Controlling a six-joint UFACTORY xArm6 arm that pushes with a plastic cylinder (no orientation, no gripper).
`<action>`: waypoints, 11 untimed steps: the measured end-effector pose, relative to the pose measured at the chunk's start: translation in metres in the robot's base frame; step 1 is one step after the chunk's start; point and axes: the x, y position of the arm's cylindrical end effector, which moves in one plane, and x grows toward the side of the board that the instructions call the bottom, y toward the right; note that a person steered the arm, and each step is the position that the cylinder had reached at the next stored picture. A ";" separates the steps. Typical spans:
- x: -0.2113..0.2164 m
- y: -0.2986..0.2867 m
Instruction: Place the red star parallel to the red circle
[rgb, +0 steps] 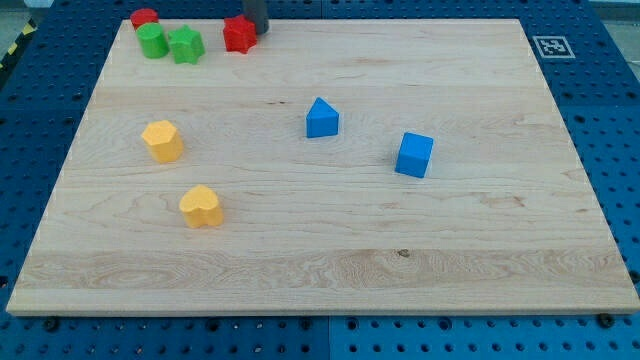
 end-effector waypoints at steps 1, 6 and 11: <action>0.000 -0.006; 0.033 0.007; 0.055 0.000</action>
